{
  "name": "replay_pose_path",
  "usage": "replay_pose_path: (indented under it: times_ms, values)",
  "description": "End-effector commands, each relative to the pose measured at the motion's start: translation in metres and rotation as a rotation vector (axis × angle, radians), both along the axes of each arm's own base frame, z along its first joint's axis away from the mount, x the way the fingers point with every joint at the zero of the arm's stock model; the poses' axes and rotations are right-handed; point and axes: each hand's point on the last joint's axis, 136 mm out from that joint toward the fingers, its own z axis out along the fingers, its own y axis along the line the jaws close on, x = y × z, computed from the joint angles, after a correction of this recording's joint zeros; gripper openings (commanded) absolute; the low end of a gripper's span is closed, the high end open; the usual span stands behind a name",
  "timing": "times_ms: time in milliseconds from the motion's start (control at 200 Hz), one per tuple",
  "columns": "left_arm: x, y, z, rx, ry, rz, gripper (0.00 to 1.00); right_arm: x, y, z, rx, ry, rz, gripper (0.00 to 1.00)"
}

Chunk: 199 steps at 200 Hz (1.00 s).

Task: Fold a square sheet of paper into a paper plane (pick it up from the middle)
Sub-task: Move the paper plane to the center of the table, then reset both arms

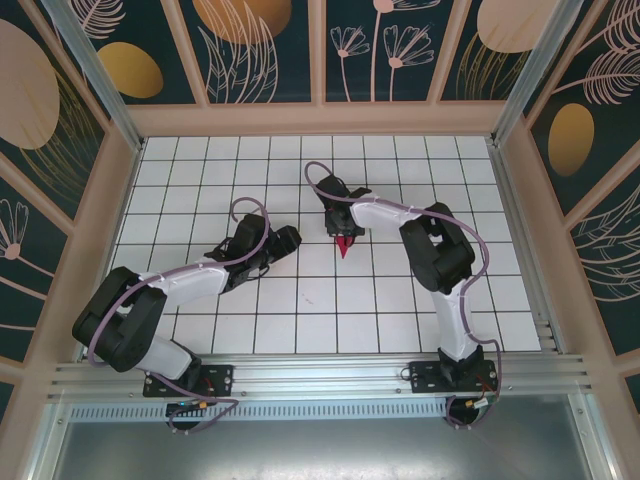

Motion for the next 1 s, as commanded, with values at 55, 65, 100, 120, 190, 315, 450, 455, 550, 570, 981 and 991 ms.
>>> replay_pose_path:
  times_ms: [55,65,100,120,190,315,450,455,550,570,981,991]
  values:
    - [0.005,-0.003,0.015,-0.009,-0.041,-0.012,0.73,0.002,-0.001,0.054,0.032,-0.068,0.019,0.32]
    - [0.005,-0.002,0.016,-0.008,-0.042,-0.012,0.73,0.002,-0.001,0.057,0.034,-0.071,0.021,0.33]
    - [0.006,-0.002,0.017,-0.003,-0.047,-0.011,0.73,0.003,-0.002,0.066,0.036,-0.086,0.022,0.34]
    - [0.007,-0.001,0.018,-0.002,-0.050,-0.010,0.73,0.003,-0.002,0.071,0.038,-0.095,0.024,0.34]
    - [0.007,-0.001,0.020,0.001,-0.058,-0.010,0.73,0.002,-0.003,0.087,0.044,-0.114,0.037,0.37]
    - [0.009,0.002,0.023,0.017,-0.074,-0.001,0.73,0.000,-0.005,0.124,0.046,-0.193,0.048,0.37]
    - [0.013,0.024,0.036,0.109,-0.141,0.052,0.75,0.000,-0.037,0.198,0.008,-0.429,-0.022,0.38]
    - [0.014,0.025,0.037,0.116,-0.144,0.056,0.76,-0.001,-0.039,0.201,0.007,-0.440,-0.025,0.38]
    - [0.019,0.063,0.052,0.280,-0.222,0.143,0.85,-0.009,-0.090,0.253,-0.052,-0.651,-0.124,0.45]
    - [0.020,0.074,0.055,0.323,-0.241,0.165,0.88,-0.012,-0.102,0.260,-0.066,-0.688,-0.144,0.48]
    - [0.035,0.221,0.068,0.808,-0.379,0.425,0.98,-0.033,-0.293,0.133,-0.106,-0.754,-0.398,0.99]
    - [0.035,0.221,0.067,0.806,-0.389,0.424,0.99,-0.033,-0.293,0.130,-0.100,-0.753,-0.392,0.99]
